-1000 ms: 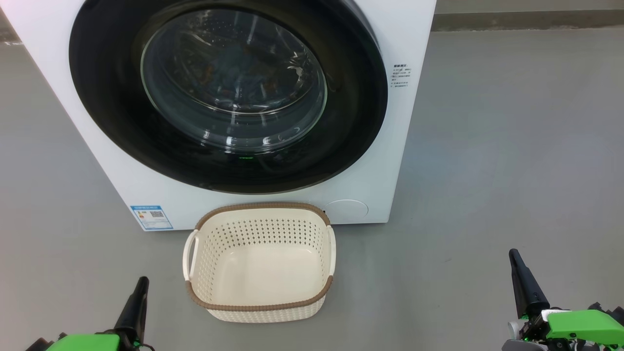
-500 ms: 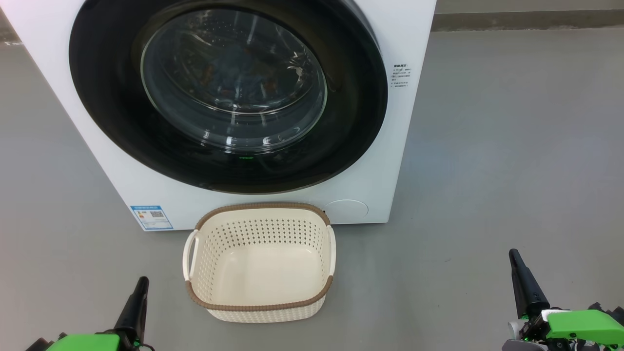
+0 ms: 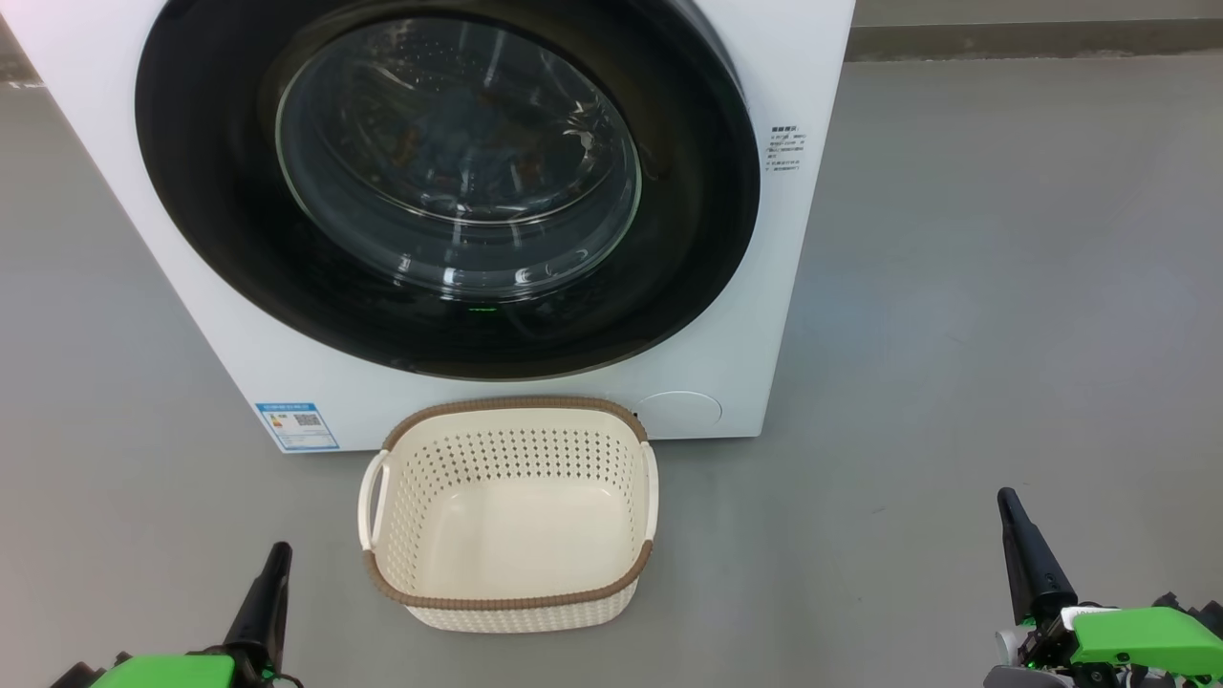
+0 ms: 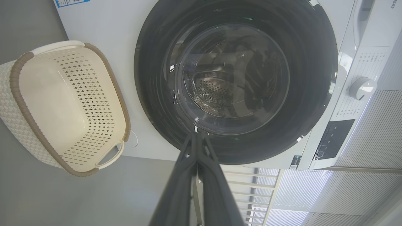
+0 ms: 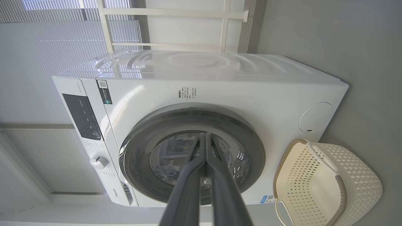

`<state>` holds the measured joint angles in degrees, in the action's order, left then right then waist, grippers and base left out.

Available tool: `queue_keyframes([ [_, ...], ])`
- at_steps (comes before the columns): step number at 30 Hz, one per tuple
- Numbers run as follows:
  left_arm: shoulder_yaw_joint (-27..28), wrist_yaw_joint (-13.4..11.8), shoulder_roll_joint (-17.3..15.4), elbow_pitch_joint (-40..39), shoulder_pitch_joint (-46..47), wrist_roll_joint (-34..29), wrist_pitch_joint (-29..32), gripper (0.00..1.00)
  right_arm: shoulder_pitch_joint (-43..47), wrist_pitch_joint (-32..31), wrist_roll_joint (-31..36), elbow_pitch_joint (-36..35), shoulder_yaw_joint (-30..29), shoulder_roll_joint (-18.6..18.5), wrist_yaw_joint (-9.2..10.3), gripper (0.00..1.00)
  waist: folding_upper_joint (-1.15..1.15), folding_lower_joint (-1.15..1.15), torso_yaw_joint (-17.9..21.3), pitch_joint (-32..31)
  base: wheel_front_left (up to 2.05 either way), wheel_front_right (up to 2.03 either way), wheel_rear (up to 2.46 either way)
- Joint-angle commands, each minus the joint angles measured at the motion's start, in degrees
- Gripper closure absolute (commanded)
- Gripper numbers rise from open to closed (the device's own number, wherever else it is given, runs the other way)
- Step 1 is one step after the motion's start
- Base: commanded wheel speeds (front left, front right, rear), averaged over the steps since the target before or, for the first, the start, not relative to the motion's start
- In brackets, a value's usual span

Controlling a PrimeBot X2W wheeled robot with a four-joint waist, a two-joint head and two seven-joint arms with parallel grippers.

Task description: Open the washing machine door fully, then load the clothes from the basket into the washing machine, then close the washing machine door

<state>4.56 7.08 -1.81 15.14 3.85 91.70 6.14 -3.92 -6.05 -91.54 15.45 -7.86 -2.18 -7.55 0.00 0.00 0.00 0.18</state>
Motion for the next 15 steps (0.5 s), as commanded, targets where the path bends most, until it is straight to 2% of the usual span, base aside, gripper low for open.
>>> queue_keyframes([
  [1,2.0,0.4,-1.1,-1.1,2.3,0.4,0.4,1.00,-2.3,-0.4,-0.6,-1.4,1.4,-0.7,0.06,1.00,0.00,0.00,0.0,0.0,0.00,0.00,0.00],
  [15,2.0,0.4,-1.1,-1.1,2.3,0.4,0.4,1.00,-2.3,-0.4,-0.6,-1.4,1.4,-0.7,0.06,1.00,0.00,0.00,0.0,0.0,0.00,0.00,0.00],
])
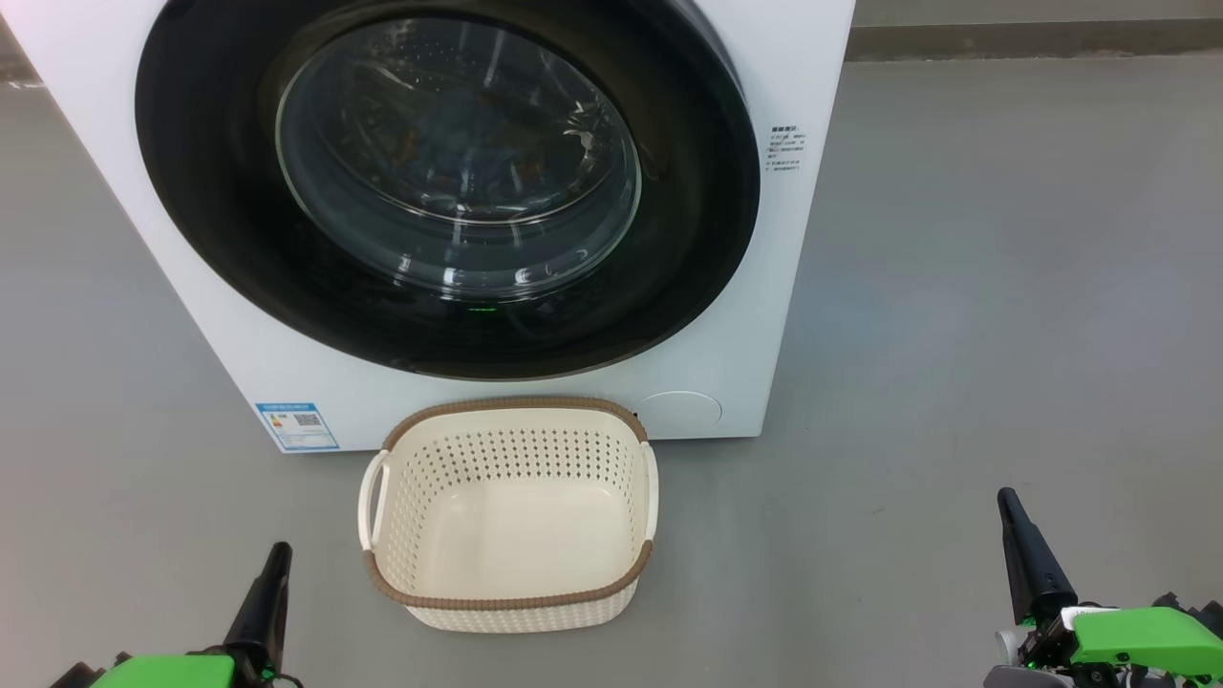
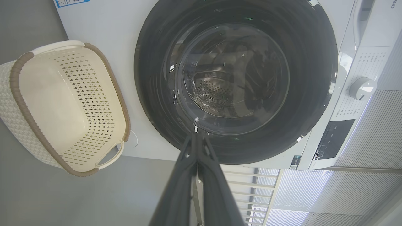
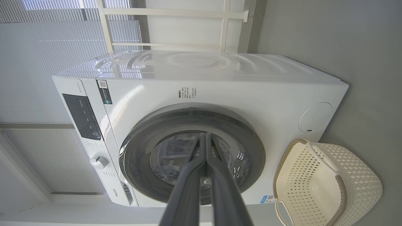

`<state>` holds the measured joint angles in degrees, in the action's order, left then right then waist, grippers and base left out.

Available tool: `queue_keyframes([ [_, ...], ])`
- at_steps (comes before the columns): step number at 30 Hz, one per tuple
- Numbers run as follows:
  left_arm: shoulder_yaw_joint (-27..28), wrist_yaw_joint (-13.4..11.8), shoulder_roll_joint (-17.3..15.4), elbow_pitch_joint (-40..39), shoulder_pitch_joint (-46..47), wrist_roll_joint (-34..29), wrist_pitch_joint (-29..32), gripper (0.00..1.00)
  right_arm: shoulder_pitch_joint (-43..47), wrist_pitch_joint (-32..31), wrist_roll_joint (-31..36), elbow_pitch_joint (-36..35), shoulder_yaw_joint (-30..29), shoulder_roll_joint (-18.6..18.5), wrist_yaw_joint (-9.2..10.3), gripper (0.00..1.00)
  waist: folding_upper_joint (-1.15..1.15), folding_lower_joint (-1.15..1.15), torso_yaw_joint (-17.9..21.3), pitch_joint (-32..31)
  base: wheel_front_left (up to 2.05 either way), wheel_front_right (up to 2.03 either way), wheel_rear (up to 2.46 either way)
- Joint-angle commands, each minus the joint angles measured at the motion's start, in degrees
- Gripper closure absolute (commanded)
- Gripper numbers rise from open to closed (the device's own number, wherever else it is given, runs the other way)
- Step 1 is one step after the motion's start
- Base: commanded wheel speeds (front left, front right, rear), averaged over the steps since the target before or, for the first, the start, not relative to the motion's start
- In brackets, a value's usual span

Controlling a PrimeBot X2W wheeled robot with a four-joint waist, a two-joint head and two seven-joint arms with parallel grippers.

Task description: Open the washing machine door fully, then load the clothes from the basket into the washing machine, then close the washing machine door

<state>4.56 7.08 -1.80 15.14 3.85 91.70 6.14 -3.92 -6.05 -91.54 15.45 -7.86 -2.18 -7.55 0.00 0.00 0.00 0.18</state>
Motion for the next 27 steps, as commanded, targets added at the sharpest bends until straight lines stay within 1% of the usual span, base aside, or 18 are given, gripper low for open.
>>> queue_keyframes([
  [1,2.0,0.4,-1.1,-1.1,2.3,0.4,0.4,1.00,-2.3,-0.4,-0.6,-1.4,1.4,-0.7,0.06,1.00,0.00,0.00,0.0,0.0,0.00,0.00,0.00],
  [27,2.0,0.4,-1.1,-1.1,2.3,0.4,0.4,1.00,-2.3,-0.4,-0.6,-1.4,1.4,-0.7,0.06,1.00,0.00,0.00,0.0,0.0,0.00,0.00,0.00],
])
